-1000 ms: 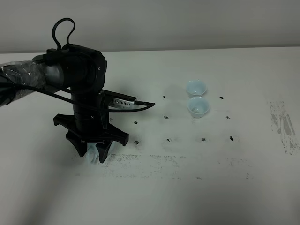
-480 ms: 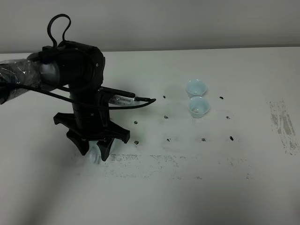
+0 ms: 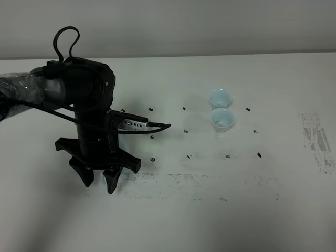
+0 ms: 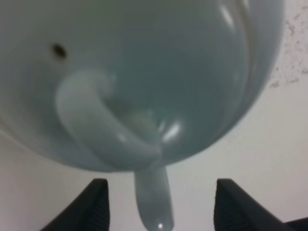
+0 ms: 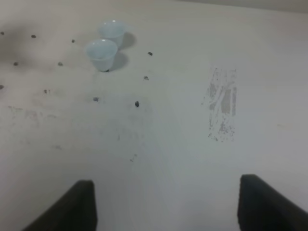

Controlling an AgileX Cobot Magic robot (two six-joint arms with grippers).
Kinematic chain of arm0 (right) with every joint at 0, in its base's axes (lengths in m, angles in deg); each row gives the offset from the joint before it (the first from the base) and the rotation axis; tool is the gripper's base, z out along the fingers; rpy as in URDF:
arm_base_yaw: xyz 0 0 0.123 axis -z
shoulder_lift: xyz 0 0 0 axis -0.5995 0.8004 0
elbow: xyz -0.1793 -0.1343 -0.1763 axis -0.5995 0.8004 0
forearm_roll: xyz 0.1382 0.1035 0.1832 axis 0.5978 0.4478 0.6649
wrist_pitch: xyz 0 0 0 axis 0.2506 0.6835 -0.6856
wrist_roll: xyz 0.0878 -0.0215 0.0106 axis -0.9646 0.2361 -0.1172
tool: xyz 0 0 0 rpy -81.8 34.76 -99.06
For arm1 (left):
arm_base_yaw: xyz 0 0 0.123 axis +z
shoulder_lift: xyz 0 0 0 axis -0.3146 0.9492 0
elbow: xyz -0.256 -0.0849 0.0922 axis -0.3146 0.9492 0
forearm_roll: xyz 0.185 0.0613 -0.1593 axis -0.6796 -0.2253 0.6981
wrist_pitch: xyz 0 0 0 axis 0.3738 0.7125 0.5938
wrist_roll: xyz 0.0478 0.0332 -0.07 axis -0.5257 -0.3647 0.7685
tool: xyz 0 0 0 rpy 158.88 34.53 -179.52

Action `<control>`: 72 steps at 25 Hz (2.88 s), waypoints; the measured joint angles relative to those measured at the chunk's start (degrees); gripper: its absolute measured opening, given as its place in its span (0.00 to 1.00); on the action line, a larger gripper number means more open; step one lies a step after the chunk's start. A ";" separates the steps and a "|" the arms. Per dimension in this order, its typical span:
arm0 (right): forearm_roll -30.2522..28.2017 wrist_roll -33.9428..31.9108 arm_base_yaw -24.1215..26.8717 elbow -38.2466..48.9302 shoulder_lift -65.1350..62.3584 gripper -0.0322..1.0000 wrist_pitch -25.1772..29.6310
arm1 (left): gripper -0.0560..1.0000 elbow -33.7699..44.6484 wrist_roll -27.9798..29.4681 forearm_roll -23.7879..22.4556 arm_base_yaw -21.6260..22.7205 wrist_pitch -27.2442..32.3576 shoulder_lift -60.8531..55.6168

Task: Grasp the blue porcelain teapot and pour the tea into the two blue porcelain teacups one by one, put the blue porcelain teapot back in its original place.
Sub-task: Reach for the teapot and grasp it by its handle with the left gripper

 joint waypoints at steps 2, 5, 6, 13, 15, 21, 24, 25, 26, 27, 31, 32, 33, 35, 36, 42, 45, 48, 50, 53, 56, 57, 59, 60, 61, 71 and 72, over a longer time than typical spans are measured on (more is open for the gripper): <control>0.00 0.00 0.00 0.00 0.00 0.60 0.00 | 0.50 -1.20 0.00 0.00 0.00 0.00 0.00; 0.00 0.00 0.00 0.00 0.00 0.60 0.00 | 0.50 -3.53 0.00 -0.70 0.00 0.00 0.00; 0.00 0.00 0.00 0.00 0.00 0.60 0.00 | 0.50 -3.98 0.00 -1.20 0.00 0.00 0.00; 0.00 0.00 0.00 0.00 0.00 0.60 0.00 | 0.49 -4.18 -0.02 -2.57 0.00 0.00 0.21; 0.00 0.00 0.00 0.00 0.00 0.60 0.00 | 0.49 -4.18 -0.02 -1.97 0.00 0.00 0.77; 0.00 0.00 0.00 0.00 0.00 0.60 0.00 | 0.49 -4.18 -0.60 0.00 0.00 0.00 2.49; 0.00 0.00 0.00 0.00 0.00 0.60 0.00 | 0.49 -4.18 -0.68 0.00 0.00 0.00 2.61; 0.00 0.00 0.00 0.00 0.00 0.60 0.00 | 0.49 -4.18 -0.68 0.00 0.00 0.00 2.61; 0.00 0.00 0.00 0.00 0.00 0.60 0.00 | 0.49 -4.18 -0.73 0.00 0.00 0.00 2.61; 0.00 0.00 0.00 0.00 0.00 0.60 0.00 | 0.48 -4.18 -0.73 0.00 0.00 0.00 2.61; 0.00 0.00 0.00 0.00 0.00 0.60 0.00 | 0.40 -4.23 -0.67 0.00 0.00 0.00 2.68; 0.00 0.00 0.00 0.00 0.00 0.60 0.00 | 0.36 -4.23 -0.61 0.00 0.00 0.00 2.68; 0.00 0.00 0.00 0.00 0.00 0.60 0.00 | 0.31 -4.23 -0.61 0.00 0.00 0.00 2.68; 0.00 0.00 0.00 0.00 0.00 0.60 0.00 | 0.21 -4.23 -0.61 0.00 0.00 0.00 2.68; 0.00 0.00 0.00 0.00 0.00 0.60 0.00 | 0.15 -4.23 -0.36 -0.29 0.00 0.00 2.68; 0.00 0.00 0.00 0.00 0.00 0.60 0.00 | 0.11 -4.33 -0.40 -0.23 -0.07 0.00 2.68; 0.00 0.00 0.00 0.00 0.00 0.60 0.00 | 0.11 -4.33 -0.47 -0.29 -0.07 0.00 2.57; 0.00 0.00 0.00 0.00 0.00 0.60 0.00 | 0.11 -4.64 -1.15 -1.09 -0.07 0.00 2.16; 0.00 0.00 0.00 0.00 0.00 0.60 0.00 | 0.11 -4.99 -1.99 -1.96 -0.07 0.00 1.60; 0.00 0.00 0.00 0.00 0.00 0.60 0.00 | 0.11 -5.10 -3.74 -2.77 -0.07 0.00 0.40; 0.00 0.00 0.00 0.00 0.00 0.60 0.00 | 0.11 -5.10 -6.33 -2.89 -0.07 0.00 -0.80; 0.00 0.00 0.00 0.00 0.00 0.60 0.00 | 0.11 -5.10 -6.79 -2.89 -0.07 0.00 -1.03; 0.00 0.00 0.00 0.00 0.00 0.60 0.00 | 0.11 -5.10 -7.35 -2.89 -0.07 0.00 -1.54; 0.00 0.00 0.00 0.00 0.00 0.60 0.00 | 0.11 -5.10 -7.48 -3.01 -0.07 0.00 -1.79; 0.00 0.00 0.00 0.00 0.00 0.60 0.00 | 0.11 -5.10 -7.59 -3.19 -0.07 0.00 -1.93; 0.00 0.00 0.00 0.00 0.00 0.60 0.00 | 0.11 -5.10 -7.86 -5.06 -0.24 -0.05 -2.89; 0.00 0.00 0.00 0.00 0.00 0.60 0.00 | 0.11 -5.10 -7.87 -5.94 -0.38 -0.20 -3.42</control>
